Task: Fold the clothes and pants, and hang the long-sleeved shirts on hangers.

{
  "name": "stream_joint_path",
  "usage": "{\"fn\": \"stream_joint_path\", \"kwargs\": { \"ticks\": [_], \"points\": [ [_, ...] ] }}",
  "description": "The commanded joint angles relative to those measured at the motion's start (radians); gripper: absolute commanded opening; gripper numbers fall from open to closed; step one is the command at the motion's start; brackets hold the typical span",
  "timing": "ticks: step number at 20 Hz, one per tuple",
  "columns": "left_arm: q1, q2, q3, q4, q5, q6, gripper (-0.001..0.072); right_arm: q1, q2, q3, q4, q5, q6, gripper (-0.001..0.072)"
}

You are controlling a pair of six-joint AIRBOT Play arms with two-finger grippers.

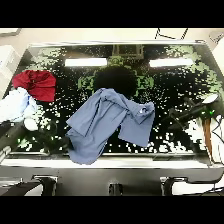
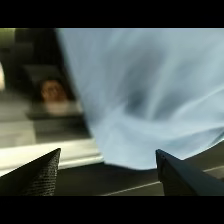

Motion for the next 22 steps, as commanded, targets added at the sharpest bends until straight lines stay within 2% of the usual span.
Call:
{"fn": "stream_joint_path", "kwargs": {
  "ticks": [1,4,5,6,7,8,9,10,12,13,15,17,19,22],
  "points": [
    [0.002,0.069,-0.195,-0.098,0.093,0.023,0.0703,0.032,-0.001,-0.106,0.056,-0.024,-0.061,0.0629],
    [-0.055,0.057,-0.203,-0.189,0.203,0.030,0.0701,0.091,-0.001,-0.115,0.063,-0.043,-0.061,0.0630],
    [-0.077,0.052,-0.203,-0.218,0.235,0.029,0.0653,0.118,-0.001,-0.115,0.064,-0.055,-0.061,0.0631],
    [-0.103,0.045,-0.203,-0.246,0.269,0.029,0.0564,0.144,-0.001,-0.114,0.064,-0.069,-0.060,0.0631],
    [-0.130,0.038,-0.203,-0.272,0.303,0.023,0.0548,0.173,-0.001,-0.115,0.064,-0.087,-0.058,0.0631],
    [-0.153,0.035,-0.203,-0.282,0.330,0.009,0.0388,0.201,-0.001,-0.115,0.064,-0.111,-0.045,0.0631],
    [-0.169,0.034,-0.202,-0.288,0.351,0.010,0.0173,0.229,-0.001,-0.115,0.064,-0.137,-0.026,0.0630],
    [-0.176,0.035,-0.197,-0.290,0.353,0.015,0.0034,0.256,-0.001,-0.114,0.064,-0.171,0.005,0.0624],
    [-0.176,0.048,-0.159,-0.289,0.344,0.069,0.0023,0.302,-0.001,-0.114,0.084,-0.214,0.031,0.0515],
    [-0.176,0.061,-0.124,-0.285,0.343,0.084,0.0023,0.322,-0.001,-0.114,0.106,-0.227,0.030,0.0417],
    [-0.176,0.090,-0.029,-0.245,0.341,0.090,0.0022,0.339,-0.001,-0.111,0.149,-0.239,0.026,0.0047],
    [-0.172,0.131,0.114,-0.154,0.329,0.090,0.0021,0.336,0.010,-0.050,0.174,-0.196,-0.035,0.0040],
    [-0.154,0.180,0.317,-0.039,0.296,0.089,0.0021,0.315,0.066,0.106,0.157,-0.154,-0.089,0.0040],
    [-0.095,0.258,0.724,0.106,0.324,0.089,0.0022,0.229,0.229,0.467,0.156,-0.251,-0.071,0.0041]
  ]
}}
